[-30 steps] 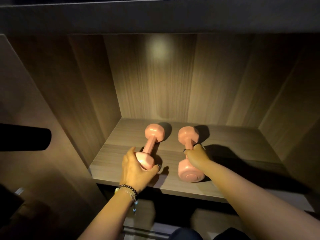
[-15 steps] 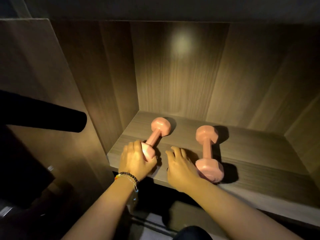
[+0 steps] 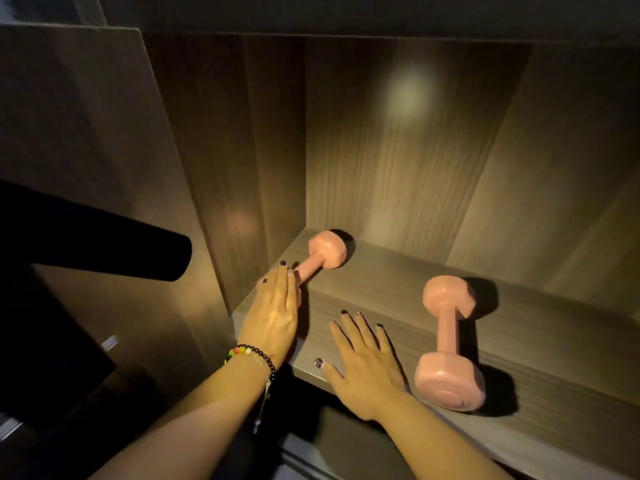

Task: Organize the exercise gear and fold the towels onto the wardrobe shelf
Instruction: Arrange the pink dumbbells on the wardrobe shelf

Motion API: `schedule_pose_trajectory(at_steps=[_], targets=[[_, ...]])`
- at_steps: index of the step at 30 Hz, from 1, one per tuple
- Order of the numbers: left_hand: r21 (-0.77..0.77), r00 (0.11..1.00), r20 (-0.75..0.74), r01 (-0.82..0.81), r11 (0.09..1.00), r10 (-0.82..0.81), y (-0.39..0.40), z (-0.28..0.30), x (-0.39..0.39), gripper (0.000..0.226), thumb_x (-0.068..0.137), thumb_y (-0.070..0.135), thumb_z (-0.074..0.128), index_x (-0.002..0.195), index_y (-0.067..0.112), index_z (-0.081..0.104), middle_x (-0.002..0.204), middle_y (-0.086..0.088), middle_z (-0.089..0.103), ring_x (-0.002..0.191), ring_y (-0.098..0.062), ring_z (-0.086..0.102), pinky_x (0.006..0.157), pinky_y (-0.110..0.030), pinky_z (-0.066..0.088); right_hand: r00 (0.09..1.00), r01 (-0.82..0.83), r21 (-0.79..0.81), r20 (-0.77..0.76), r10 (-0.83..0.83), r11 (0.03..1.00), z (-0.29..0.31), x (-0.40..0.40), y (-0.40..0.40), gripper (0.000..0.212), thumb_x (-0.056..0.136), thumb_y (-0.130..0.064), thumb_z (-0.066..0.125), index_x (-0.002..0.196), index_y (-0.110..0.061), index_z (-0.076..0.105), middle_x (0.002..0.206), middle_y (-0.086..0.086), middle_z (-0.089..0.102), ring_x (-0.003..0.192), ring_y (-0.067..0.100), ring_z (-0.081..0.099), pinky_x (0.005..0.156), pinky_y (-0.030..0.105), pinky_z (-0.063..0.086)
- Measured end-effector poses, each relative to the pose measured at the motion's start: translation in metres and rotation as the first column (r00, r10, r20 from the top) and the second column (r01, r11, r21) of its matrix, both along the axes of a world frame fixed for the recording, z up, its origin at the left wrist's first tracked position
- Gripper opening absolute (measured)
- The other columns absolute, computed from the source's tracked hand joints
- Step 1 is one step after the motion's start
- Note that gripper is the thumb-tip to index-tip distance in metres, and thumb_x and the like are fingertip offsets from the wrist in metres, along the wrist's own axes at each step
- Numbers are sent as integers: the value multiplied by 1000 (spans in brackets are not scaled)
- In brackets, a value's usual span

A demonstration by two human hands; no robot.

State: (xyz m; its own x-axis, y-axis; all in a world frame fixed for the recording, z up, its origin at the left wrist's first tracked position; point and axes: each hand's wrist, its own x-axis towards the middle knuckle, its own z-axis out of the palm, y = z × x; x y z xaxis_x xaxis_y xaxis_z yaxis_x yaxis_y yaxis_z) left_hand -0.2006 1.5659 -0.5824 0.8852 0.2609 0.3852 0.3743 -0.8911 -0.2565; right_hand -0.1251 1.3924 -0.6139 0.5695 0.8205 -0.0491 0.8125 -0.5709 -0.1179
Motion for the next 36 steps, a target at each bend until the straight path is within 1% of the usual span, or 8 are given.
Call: schedule_pose_trajectory(at_steps=[7, 13, 18, 24, 28, 32, 34, 36], targets=[[-34, 999, 26, -20, 999, 21, 21, -1, 32, 45, 85, -1, 33, 123, -13, 54, 116, -35, 57, 110, -49, 55, 89, -53, 51, 1000, 1, 16, 14, -2, 1000, -2, 1, 1, 72, 93, -63, 12, 152, -26, -7, 160, -2, -15, 146, 18, -17, 119, 48, -6], [-39, 996, -23, -88, 995, 87, 19, -2, 49, 46, 76, -1, 52, 120, -12, 57, 114, -38, 58, 108, -50, 58, 90, -53, 51, 1000, 6, 43, -5, -6, 999, -4, 1, 0, 74, 93, -63, 14, 153, -24, -4, 161, -1, -13, 147, 18, -17, 116, 49, -7], [-10, 992, -68, -109, 994, 108, 29, 3, 57, 43, 76, -2, 47, 115, -13, 61, 110, -38, 60, 102, -50, 61, 87, -52, 51, 999, 35, 65, -24, -34, 997, -6, 2, 1, 80, 92, -64, 13, 153, -16, -7, 160, -2, -14, 146, 15, -17, 115, 44, -10], [42, 983, -118, -136, 990, 140, 38, 5, 71, 44, 78, -1, 37, 111, -14, 62, 106, -38, 62, 97, -51, 63, 78, -51, 55, 1000, 20, 60, -9, -20, 998, -5, 1, 0, 82, 89, -64, 6, 153, -12, -4, 161, 2, -10, 147, 18, -15, 115, 47, -9], [60, 986, -94, -129, 990, 134, 40, 9, 82, 42, 66, -1, 56, 104, -12, 67, 100, -38, 64, 90, -50, 66, 72, -49, 57, 1000, 19, 57, -1, -19, 998, -5, 0, 0, 81, 90, -63, 8, 152, -12, -5, 161, 3, -10, 147, 19, -15, 119, 46, -6], [-40, 983, -130, -137, 990, 131, 40, 14, 83, 47, 54, -11, 77, 100, -12, 68, 97, -38, 64, 86, -51, 66, 64, -50, 57, 1000, 21, 104, 2, -22, 994, -7, -1, 1, 80, 92, -61, 16, 153, -10, 2, 161, 4, -4, 148, 21, -9, 117, 45, -9], [-60, 979, -136, -162, 985, 153, 43, 11, 82, 61, 41, -2, 91, 98, -10, 70, 96, -37, 66, 84, -50, 67, 60, -48, 57, 999, 27, 150, 25, -31, 988, -8, -2, 1, 80, 92, -61, 19, 152, -9, 10, 161, 5, 3, 149, 21, -2, 115, 46, -7], [-17, 972, -120, -205, 979, 202, 38, 20, 81, 65, 49, 3, 92, 108, -8, 67, 109, -35, 63, 96, -48, 65, 66, -45, 58, 1000, 24, 128, 4, -25, 992, -7, -1, 1, 80, 92, -61, 18, 153, -11, 6, 161, 3, -1, 148, 19, -8, 113, 46, -10]])
